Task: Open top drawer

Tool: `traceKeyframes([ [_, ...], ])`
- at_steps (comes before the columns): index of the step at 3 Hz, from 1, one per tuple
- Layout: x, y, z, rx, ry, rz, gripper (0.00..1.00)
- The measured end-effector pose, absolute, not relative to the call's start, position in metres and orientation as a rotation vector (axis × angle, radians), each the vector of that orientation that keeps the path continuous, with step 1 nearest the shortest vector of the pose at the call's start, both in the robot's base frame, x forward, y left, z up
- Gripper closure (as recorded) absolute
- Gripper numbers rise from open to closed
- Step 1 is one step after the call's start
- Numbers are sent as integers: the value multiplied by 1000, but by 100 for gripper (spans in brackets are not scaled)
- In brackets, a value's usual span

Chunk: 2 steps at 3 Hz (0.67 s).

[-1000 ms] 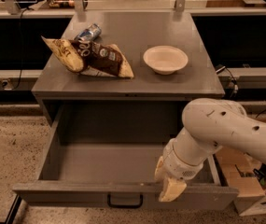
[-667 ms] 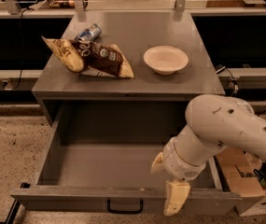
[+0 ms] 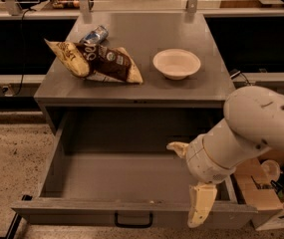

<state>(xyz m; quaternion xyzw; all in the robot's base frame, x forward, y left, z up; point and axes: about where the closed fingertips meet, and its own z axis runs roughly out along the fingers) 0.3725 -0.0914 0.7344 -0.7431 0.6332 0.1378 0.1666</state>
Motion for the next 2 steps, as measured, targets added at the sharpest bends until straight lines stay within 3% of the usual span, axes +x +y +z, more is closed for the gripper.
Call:
traceKeyframes([
  [2, 394, -96, 757, -2056, 1712, 421, 0],
])
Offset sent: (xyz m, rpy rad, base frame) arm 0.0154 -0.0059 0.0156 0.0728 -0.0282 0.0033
